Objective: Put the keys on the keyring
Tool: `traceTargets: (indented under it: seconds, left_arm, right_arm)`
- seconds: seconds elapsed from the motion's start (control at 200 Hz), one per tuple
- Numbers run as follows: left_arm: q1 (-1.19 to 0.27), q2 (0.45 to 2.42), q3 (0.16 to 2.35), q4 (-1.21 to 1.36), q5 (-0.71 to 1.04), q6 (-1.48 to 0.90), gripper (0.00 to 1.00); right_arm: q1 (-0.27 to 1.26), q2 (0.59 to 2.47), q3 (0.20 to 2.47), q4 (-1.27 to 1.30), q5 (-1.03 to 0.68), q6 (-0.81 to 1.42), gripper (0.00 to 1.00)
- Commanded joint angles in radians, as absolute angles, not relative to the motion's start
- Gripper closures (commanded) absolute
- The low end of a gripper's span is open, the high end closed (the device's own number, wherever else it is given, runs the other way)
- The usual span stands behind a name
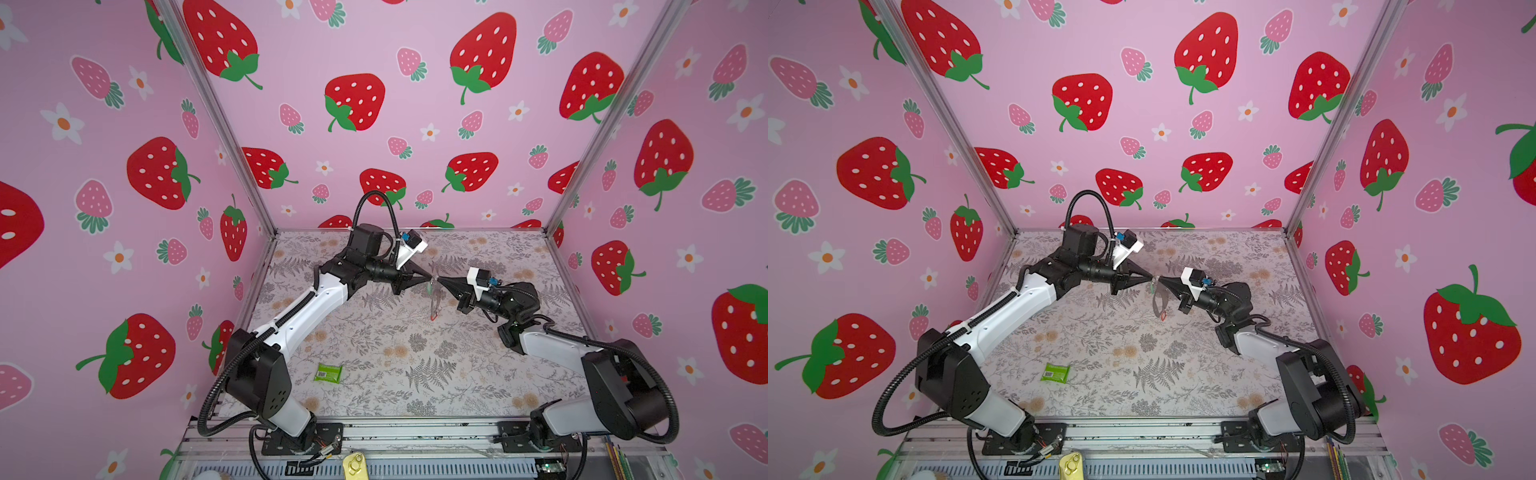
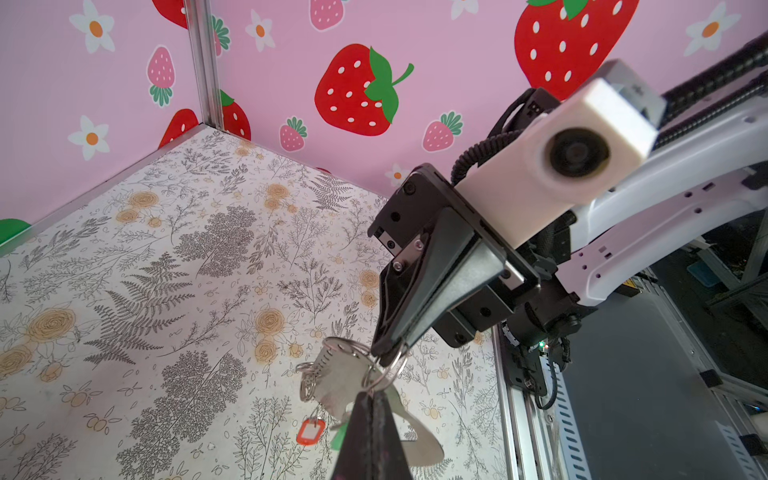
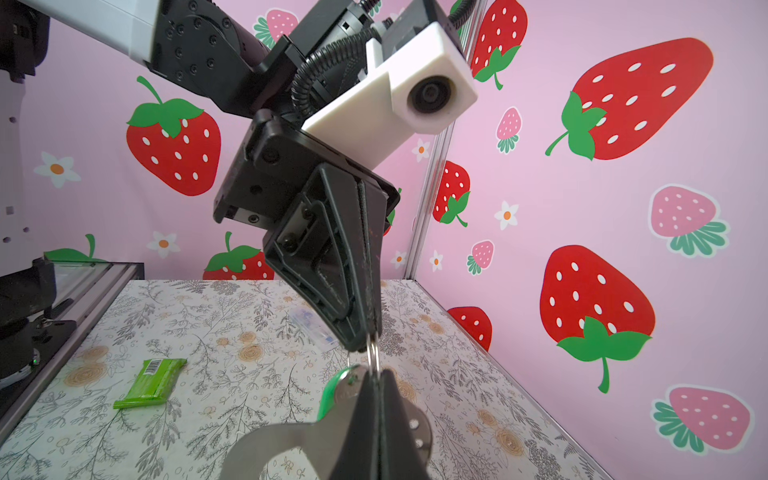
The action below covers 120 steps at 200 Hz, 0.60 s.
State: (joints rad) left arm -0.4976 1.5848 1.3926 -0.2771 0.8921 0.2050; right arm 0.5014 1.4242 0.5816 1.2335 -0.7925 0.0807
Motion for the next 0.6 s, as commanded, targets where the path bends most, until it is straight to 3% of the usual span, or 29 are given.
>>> traceTargets:
  seconds: [0.0, 0.595]
  left_arm:
    - [-0.515, 1.600, 1.435, -0.325, 0.910, 0.227, 1.00]
    - [-0.528, 1.641, 1.453, -0.265, 0.939, 0.168, 1.00]
  right_arm:
    - [0.509, 1.394, 0.574, 1.315, -0.773, 0.076, 1.00]
    - [0.512, 1.486, 0.524, 1.644, -0.671, 0.269, 1.00]
